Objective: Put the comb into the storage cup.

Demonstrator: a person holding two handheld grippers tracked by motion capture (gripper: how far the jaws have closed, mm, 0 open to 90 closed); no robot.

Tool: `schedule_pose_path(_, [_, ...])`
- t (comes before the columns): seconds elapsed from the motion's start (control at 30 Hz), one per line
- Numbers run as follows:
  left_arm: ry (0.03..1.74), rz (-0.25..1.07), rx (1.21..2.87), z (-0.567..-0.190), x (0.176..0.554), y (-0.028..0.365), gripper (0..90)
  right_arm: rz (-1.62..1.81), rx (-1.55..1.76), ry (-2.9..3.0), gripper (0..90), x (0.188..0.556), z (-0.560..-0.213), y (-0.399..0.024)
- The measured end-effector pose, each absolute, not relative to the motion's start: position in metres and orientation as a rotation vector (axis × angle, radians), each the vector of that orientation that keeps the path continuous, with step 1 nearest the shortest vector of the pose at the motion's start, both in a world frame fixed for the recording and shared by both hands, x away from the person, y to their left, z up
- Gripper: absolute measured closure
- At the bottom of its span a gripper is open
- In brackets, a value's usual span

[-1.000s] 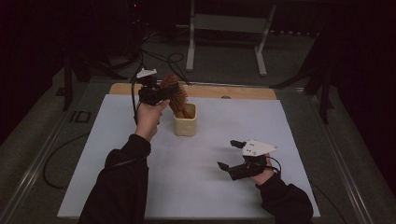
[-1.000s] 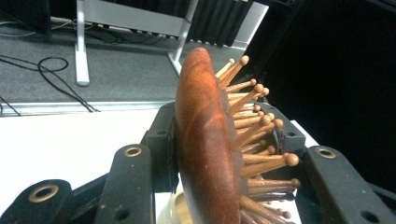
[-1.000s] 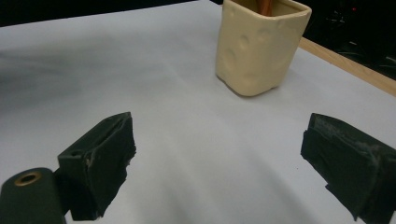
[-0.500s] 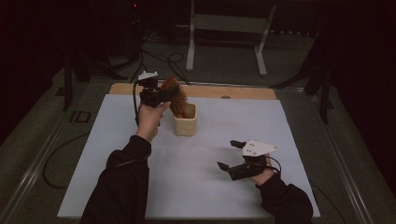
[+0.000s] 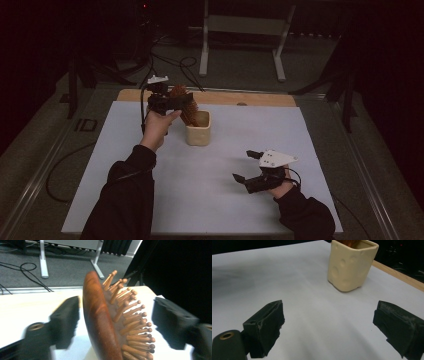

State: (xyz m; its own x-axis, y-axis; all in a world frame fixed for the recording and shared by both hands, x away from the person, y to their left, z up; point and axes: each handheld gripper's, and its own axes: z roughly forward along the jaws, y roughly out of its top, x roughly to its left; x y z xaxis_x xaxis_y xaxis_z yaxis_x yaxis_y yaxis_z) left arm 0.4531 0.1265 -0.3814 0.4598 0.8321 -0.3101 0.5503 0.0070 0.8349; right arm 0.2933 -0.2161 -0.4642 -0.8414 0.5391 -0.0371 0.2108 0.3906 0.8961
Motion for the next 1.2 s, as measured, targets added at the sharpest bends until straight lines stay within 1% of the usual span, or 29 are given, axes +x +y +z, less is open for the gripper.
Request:
schedule_pose_path(0.03, [1.203, 0.349, 1.686, -0.38, 0.452, 0.126, 13.6, 1.43, 0.647, 2.33, 8.7, 0.293, -0.464, -0.216])
schedule_pose_path(0.1, [1.165, 0.336, 1.716, -0.379, 0.45, 0.126, 3.8, 1.433, 0.646, 2.33, 8.7, 0.293, -0.464, -0.216])
schedule_pose_path(0.23, [1.14, 0.351, 1.706, -0.374, 0.445, 0.131, 1.2, 1.433, 0.651, 2.327, 8.7, 0.293, -0.464, -0.217])
schedule_pose_path(0.3, [1.114, 0.338, 1.709, -0.372, 0.444, 0.134, 0.1, 1.435, 0.664, 2.326, 8.7, 0.293, -0.464, -0.217])
schedule_pose_path(0.87, [1.045, 0.327, 1.754, -0.365, 0.431, 0.154, 0.0, 1.434, 0.657, 2.343, 8.2, 0.294, -0.466, -0.217])
schedule_pose_path(1.2, [0.963, 0.315, 1.798, -0.364, 0.417, 0.165, 0.0, 1.436, 0.66, 2.336, 8.2, 0.291, -0.463, -0.215])
